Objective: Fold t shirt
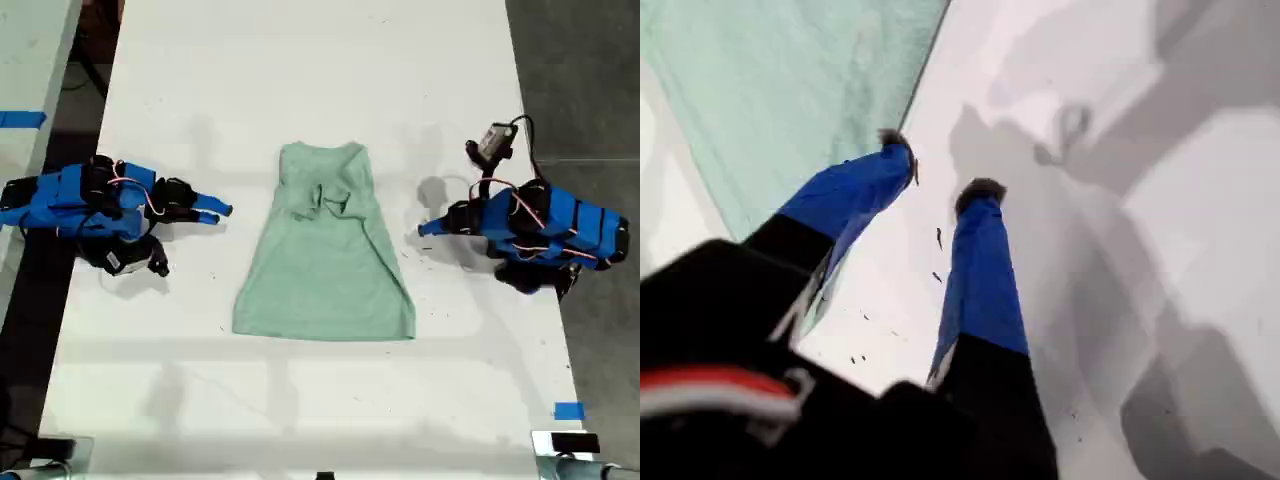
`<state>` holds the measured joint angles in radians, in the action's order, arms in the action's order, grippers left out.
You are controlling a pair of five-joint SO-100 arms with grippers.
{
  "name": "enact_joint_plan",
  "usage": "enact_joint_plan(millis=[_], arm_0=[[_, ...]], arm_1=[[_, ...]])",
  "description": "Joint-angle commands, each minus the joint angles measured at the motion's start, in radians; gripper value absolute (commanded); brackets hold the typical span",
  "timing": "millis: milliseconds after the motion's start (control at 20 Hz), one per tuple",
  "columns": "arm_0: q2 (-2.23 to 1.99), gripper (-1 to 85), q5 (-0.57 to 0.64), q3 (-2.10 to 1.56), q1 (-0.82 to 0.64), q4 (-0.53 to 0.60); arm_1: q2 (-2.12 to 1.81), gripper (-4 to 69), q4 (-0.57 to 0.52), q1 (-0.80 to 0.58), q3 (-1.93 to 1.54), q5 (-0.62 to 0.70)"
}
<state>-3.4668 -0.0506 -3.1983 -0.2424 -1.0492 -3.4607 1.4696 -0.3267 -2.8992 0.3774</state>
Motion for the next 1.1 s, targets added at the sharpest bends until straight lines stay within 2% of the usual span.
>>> enact_joint_plan(millis=[0, 350, 550, 700, 850, 1050], arm_0=[[-0.04, 14.5, 0.023, -0.018, -0.018, -0.006], [-0.04, 14.5, 0.023, -0.018, -0.021, -0.006], [-0.04, 14.6, 0.026, -0.018, -0.021, -0.006], [-0.038, 14.7, 0.031, -0.018, -0.025, -0.006], [-0.038, 14.7, 0.028, -0.018, -0.018, -0.006], [-0.04, 14.5, 0.023, -0.018, -0.014, -0.006]], arm_1=[[0.015, 19.2, 0.008, 0.084, 0.069, -0.015], [0.061, 20.0, -0.009, 0.101, 0.114, 0.02], [0.437, 26.9, -0.015, 0.308, 0.38, 0.049], [0.796, 27.4, -0.103, 0.492, 0.537, -0.011], [1.091, 28.3, -0.175, 0.601, 0.614, -0.04], [1.173, 29.3, -0.319, 0.621, 0.545, -0.069]])
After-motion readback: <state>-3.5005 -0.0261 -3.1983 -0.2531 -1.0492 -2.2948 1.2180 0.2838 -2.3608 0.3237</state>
